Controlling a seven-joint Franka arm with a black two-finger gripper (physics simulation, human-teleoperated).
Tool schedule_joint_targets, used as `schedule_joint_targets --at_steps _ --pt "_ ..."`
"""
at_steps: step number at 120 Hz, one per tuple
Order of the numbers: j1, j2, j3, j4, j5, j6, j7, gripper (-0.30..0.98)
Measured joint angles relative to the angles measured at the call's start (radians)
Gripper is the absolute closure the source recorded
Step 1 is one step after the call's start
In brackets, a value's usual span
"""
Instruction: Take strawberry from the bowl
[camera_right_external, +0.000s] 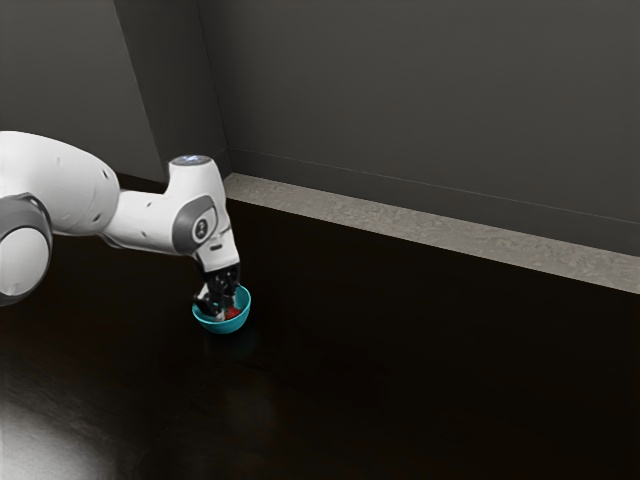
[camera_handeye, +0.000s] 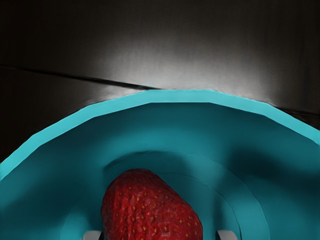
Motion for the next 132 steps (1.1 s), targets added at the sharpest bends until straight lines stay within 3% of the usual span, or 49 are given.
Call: schedule_joint_targets --at_steps 32,61,81,96,116,132 --pt "0.0 -0.016 -0.007 0.005 -0.006 0.001 -0.014 0.56" --pt "-0.008 -0.133 -0.019 -0.001 -0.007 -0.054 -0.03 0.59" --pt "-0.143 -0.132 -0.038 -0.001 -0.02 -0.11 -0.069 0.58" --pt "-0.168 -0.09 -0.049 0.011 -0.039 -0.126 -0.097 0.58" --pt "-0.171 -0.09 -0.052 0.022 -0.047 -0.152 -0.125 0.3" --pt "-0.189 -0.254 -0.064 0.022 -0.028 -0.23 -0.163 0.16"
